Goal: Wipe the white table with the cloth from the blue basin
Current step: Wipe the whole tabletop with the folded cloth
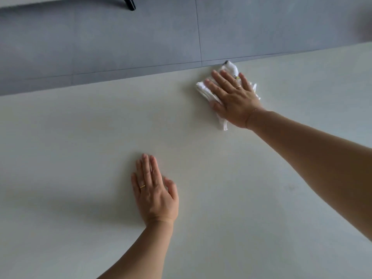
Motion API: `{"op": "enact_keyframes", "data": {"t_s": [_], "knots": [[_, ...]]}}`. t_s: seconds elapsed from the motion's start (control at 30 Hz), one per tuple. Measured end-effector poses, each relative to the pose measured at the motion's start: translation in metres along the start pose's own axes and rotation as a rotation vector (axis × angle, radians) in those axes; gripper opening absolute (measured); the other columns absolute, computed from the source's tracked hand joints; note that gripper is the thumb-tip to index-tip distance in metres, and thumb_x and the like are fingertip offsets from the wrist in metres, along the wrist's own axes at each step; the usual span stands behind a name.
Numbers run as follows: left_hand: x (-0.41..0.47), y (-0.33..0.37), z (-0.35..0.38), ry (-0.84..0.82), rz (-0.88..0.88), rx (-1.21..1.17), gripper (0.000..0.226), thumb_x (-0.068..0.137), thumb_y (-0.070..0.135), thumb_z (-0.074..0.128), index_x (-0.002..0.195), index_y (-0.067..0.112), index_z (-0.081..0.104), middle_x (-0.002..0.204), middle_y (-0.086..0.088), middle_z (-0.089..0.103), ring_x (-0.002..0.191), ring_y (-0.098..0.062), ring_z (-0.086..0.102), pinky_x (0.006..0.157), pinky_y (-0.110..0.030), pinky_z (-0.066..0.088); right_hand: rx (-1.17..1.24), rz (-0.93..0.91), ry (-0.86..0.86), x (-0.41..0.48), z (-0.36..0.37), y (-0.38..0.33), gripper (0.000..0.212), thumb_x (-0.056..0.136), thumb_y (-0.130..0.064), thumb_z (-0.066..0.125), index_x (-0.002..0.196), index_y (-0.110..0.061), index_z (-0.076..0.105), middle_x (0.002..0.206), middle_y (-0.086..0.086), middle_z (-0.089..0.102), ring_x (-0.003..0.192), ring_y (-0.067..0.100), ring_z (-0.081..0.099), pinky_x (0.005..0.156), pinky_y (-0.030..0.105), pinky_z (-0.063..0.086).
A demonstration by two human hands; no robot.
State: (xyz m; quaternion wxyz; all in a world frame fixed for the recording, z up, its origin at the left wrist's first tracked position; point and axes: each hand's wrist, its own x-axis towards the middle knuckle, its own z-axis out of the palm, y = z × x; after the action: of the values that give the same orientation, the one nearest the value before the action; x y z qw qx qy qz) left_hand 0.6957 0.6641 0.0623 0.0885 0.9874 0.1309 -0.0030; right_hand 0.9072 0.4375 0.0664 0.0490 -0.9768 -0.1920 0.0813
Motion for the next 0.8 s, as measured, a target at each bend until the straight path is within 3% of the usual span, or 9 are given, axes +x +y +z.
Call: {"op": "enact_keyframes", "data": {"t_s": [0.13, 0.23, 0.3, 0.43, 0.5, 0.57, 0.67, 0.73, 0.8], "knots": [[0.0, 0.0, 0.0, 0.01, -0.004, 0.01, 0.06, 0.086, 0.024, 0.032, 0.141, 0.002, 0.038, 0.151, -0.014, 0.033, 0.14, -0.03, 0.029, 0.115, -0.045, 0.019, 0.128, 0.537, 0.083, -0.011, -0.004, 0.053, 0.059, 0.095, -0.045, 0.026, 0.15, -0.033, 0.009, 0.16, -0.002, 0.002, 0.147, 0.016, -0.001, 0.117, 0.048, -0.005], [0.0, 0.001, -0.001, 0.005, -0.013, 0.018, 0.061, 0.085, 0.024, 0.031, 0.142, 0.001, 0.037, 0.151, -0.015, 0.033, 0.141, -0.031, 0.028, 0.115, -0.046, 0.019, 0.196, 0.897, 0.09, 0.001, -0.004, 0.032, 0.065, 0.092, -0.043, 0.027, 0.151, -0.026, 0.005, 0.16, 0.002, -0.003, 0.146, 0.021, -0.006, 0.115, 0.055, -0.006], [0.0, 0.002, -0.001, 0.003, -0.009, 0.021, 0.062, 0.085, 0.024, 0.031, 0.142, 0.001, 0.037, 0.151, -0.015, 0.032, 0.141, -0.031, 0.028, 0.115, -0.046, 0.019, 0.204, 0.829, 0.088, 0.006, -0.001, 0.005, 0.066, 0.092, -0.042, 0.028, 0.151, -0.025, 0.004, 0.16, 0.004, -0.004, 0.146, 0.023, -0.007, 0.113, 0.058, -0.008], [-0.001, 0.001, -0.001, 0.008, -0.004, 0.025, 0.063, 0.084, 0.025, 0.031, 0.142, 0.0, 0.036, 0.151, -0.016, 0.032, 0.141, -0.031, 0.027, 0.115, -0.048, 0.02, 0.09, 0.228, 0.048, -0.013, 0.003, -0.006, 0.059, 0.096, -0.045, 0.027, 0.15, -0.032, 0.008, 0.16, -0.001, 0.002, 0.147, 0.019, -0.002, 0.114, 0.053, -0.007], [-0.001, 0.001, 0.0, 0.016, 0.002, 0.03, 0.063, 0.085, 0.025, 0.03, 0.142, 0.0, 0.036, 0.151, -0.016, 0.032, 0.141, -0.031, 0.027, 0.115, -0.048, 0.019, 0.019, 0.065, 0.034, -0.025, 0.001, 0.024, 0.057, 0.097, -0.047, 0.027, 0.15, -0.033, 0.011, 0.16, -0.002, 0.008, 0.147, 0.018, 0.004, 0.117, 0.049, -0.002], [0.0, 0.0, 0.0, 0.027, -0.001, 0.031, 0.063, 0.085, 0.026, 0.029, 0.142, 0.0, 0.036, 0.151, -0.016, 0.031, 0.141, -0.031, 0.027, 0.115, -0.047, 0.019, 0.01, 0.136, 0.057, -0.037, 0.001, 0.06, 0.056, 0.097, -0.046, 0.029, 0.15, -0.034, 0.013, 0.16, -0.002, 0.009, 0.147, 0.017, 0.006, 0.117, 0.048, 0.001], [0.0, 0.0, 0.001, 0.029, 0.003, 0.032, 0.063, 0.085, 0.026, 0.029, 0.142, 0.001, 0.035, 0.152, -0.016, 0.031, 0.141, -0.03, 0.026, 0.115, -0.047, 0.018, 0.123, 0.559, 0.105, -0.053, 0.002, 0.091, 0.06, 0.094, -0.044, 0.029, 0.15, -0.032, 0.011, 0.16, -0.001, 0.005, 0.147, 0.017, 0.002, 0.116, 0.049, -0.003], [0.0, -0.001, 0.002, 0.027, -0.002, 0.041, 0.064, 0.084, 0.026, 0.029, 0.143, 0.001, 0.035, 0.152, -0.016, 0.031, 0.142, -0.03, 0.025, 0.115, -0.047, 0.018, 0.179, 0.822, 0.122, -0.051, 0.004, 0.072, 0.064, 0.092, -0.044, 0.028, 0.151, -0.029, 0.008, 0.16, 0.001, 0.002, 0.147, 0.02, -0.002, 0.116, 0.052, -0.006], [0.0, -0.002, 0.004, 0.029, 0.002, 0.044, 0.064, 0.084, 0.027, 0.029, 0.143, 0.001, 0.035, 0.152, -0.017, 0.03, 0.142, -0.03, 0.025, 0.115, -0.047, 0.018, 0.213, 0.883, 0.14, -0.052, 0.009, 0.029, 0.066, 0.091, -0.043, 0.03, 0.151, -0.026, 0.007, 0.16, 0.004, 0.0, 0.147, 0.023, -0.004, 0.114, 0.054, -0.008]]}}
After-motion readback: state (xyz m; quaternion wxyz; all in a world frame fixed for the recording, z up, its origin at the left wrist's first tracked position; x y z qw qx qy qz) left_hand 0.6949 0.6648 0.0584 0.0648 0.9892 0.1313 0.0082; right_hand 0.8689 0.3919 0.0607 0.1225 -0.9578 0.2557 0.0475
